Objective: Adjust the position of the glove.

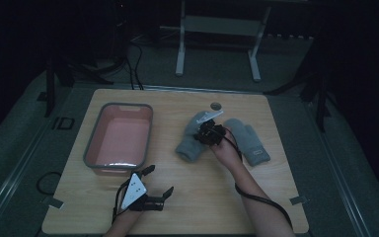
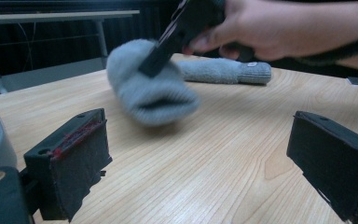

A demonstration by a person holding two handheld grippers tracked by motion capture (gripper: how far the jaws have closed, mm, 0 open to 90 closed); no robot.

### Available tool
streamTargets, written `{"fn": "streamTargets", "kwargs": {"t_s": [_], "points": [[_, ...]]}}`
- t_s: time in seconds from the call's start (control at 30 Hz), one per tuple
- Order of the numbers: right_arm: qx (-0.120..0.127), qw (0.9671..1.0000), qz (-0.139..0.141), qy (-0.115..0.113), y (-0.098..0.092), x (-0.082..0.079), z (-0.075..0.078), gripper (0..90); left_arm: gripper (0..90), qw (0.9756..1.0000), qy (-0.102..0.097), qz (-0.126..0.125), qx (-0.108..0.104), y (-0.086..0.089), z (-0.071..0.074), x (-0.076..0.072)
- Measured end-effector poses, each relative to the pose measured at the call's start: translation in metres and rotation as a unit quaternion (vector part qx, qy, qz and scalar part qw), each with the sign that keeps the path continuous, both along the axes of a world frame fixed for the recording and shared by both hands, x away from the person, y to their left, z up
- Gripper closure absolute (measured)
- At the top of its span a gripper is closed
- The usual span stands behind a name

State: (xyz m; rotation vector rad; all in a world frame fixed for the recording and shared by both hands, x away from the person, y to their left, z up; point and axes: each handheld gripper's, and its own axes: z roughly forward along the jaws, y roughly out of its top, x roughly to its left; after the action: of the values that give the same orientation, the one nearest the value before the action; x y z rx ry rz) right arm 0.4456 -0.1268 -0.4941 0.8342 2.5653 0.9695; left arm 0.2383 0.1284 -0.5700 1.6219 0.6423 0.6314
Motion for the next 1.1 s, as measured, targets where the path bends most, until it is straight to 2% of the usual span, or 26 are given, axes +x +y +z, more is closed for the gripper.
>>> {"fn": "streamTargets", "kwargs": {"t_s": [0.1,0.13,0.17,0.2,0.3,0.37,0.47,0.63,0.8,0.93,1.0,1.07,1.1], "points": [[-0.012,0.9994,0.031,-0.012,-0.008,-0.008,0.016,81.9,5.7,1.0000,0.000,0.001,0.000,0.000,0.000,0.000],[-0.012,0.9994,0.031,-0.012,-0.008,-0.008,0.016,81.9,5.7,1.0000,0.000,0.001,0.000,0.000,0.000,0.000],[-0.013,0.9988,0.044,-0.017,-0.011,-0.012,0.021,81.8,5.7,1.0000,-0.001,0.001,-0.002,0.000,0.000,0.000],[-0.011,0.9975,0.068,-0.019,-0.016,-0.018,0.029,81.8,5.7,1.0000,-0.001,0.001,-0.002,0.000,0.000,0.000],[-0.006,0.9943,0.104,-0.021,-0.024,-0.028,0.036,81.7,5.8,1.0000,0.000,0.002,0.000,0.000,0.000,0.000],[-0.012,0.9920,0.124,-0.023,-0.028,-0.036,0.037,81.6,5.7,1.0000,0.001,0.002,0.000,0.000,0.000,0.000],[-0.018,0.9894,0.143,-0.020,-0.033,-0.043,0.031,81.6,5.7,1.0000,0.000,0.002,-0.001,0.000,0.000,0.000],[-0.025,0.9842,0.175,0.006,-0.041,-0.051,0.012,81.5,5.8,1.0000,0.000,0.002,-0.002,0.000,0.000,0.000],[-0.049,0.9778,0.202,0.029,-0.043,-0.053,-0.010,80.6,5.8,1.0000,0.000,0.002,-0.003,0.000,0.000,0.000],[-0.066,0.9742,0.212,0.043,-0.044,-0.050,-0.023,78.3,5.7,1.0000,0.000,0.002,-0.002,0.000,0.000,0.000],[-0.065,0.9744,0.209,0.051,-0.046,-0.047,-0.027,71.2,5.7,1.0000,0.000,0.002,-0.003,0.000,0.000,0.000],[-0.066,0.9767,0.197,0.054,-0.049,-0.044,-0.029,56.3,5.7,1.0000,0.000,0.002,-0.003,0.000,0.000,0.000],[-0.069,0.9770,0.193,0.059,-0.049,-0.044,-0.029,52.2,5.7,1.0000,0.000,0.002,-0.003,0.000,0.000,0.000]]}}
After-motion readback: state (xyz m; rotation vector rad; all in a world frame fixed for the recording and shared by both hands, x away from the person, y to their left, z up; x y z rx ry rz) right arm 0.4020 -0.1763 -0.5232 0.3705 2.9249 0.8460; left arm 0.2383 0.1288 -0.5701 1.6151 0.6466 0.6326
